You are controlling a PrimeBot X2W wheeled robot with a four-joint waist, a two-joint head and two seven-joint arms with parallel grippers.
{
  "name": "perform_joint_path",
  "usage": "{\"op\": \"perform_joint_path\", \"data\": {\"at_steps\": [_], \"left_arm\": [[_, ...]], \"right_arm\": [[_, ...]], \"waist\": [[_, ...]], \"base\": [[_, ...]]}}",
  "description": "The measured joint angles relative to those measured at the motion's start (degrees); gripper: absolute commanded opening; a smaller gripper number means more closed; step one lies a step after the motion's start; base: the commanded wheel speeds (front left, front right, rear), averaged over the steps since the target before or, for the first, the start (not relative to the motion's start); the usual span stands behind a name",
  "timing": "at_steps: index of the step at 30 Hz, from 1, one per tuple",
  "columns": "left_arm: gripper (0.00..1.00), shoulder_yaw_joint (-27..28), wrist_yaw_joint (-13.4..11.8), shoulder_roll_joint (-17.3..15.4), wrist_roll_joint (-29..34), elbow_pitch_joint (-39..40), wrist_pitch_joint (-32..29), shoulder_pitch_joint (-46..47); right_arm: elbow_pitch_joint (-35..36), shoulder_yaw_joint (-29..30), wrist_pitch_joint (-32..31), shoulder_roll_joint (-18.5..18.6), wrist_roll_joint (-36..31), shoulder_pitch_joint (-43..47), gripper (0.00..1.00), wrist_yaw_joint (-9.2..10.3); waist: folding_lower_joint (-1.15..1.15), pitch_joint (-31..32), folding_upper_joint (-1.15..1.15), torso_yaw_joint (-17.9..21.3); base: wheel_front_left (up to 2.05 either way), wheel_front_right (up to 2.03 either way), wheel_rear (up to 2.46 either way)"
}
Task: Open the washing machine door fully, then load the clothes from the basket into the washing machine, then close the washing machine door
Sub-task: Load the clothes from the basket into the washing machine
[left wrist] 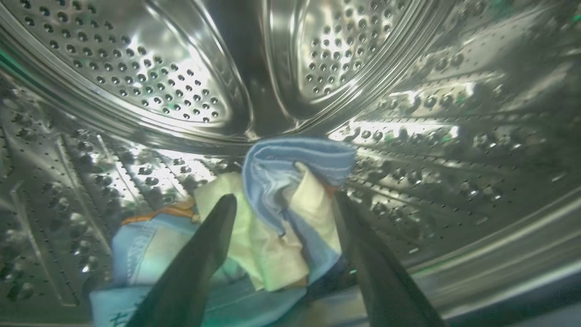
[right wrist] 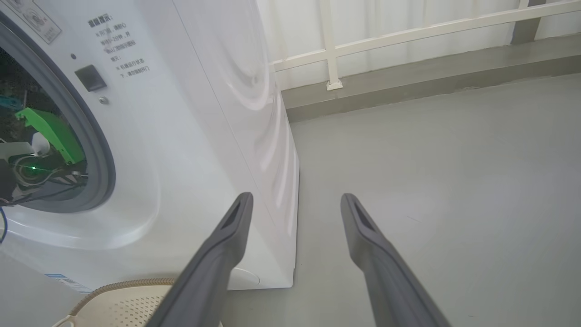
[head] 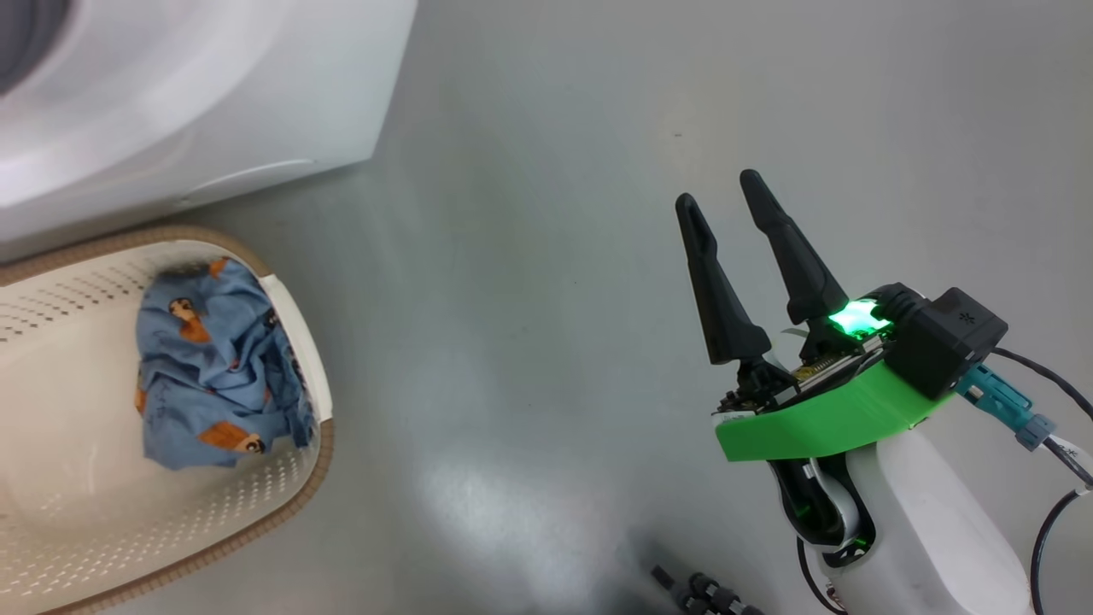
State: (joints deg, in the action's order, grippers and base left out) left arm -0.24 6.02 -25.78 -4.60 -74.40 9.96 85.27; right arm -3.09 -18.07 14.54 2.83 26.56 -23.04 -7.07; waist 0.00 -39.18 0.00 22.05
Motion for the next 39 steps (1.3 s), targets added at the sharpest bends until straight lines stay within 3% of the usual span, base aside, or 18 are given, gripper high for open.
{"op": "perform_joint_path", "data": {"at_steps": [10,21,39], "left_arm": [[1.0,2.4,-0.1,3.9,-3.6,2.5,4.5,-4.9],[1.0,5.4,0.0,6.6,-6.6,15.3,4.7,-15.2],[1.0,8.8,0.5,13.6,-5.1,34.0,4.7,-34.9]], "right_arm": [[0.0,1.1,0.0,1.1,0.0,0.1,1.0,0.0],[-0.3,1.7,0.0,2.6,-0.3,0.2,1.0,0.0],[-1.1,3.7,0.0,6.4,-0.3,3.7,1.0,0.0]], "waist": [[0.0,2.0,0.0,-1.7],[0.0,5.4,0.0,-4.0],[-0.01,12.6,0.0,-8.4]], "base": [[0.0,0.0,0.0],[0.0,0.0,0.0],[0.0,0.0,0.0]]}}
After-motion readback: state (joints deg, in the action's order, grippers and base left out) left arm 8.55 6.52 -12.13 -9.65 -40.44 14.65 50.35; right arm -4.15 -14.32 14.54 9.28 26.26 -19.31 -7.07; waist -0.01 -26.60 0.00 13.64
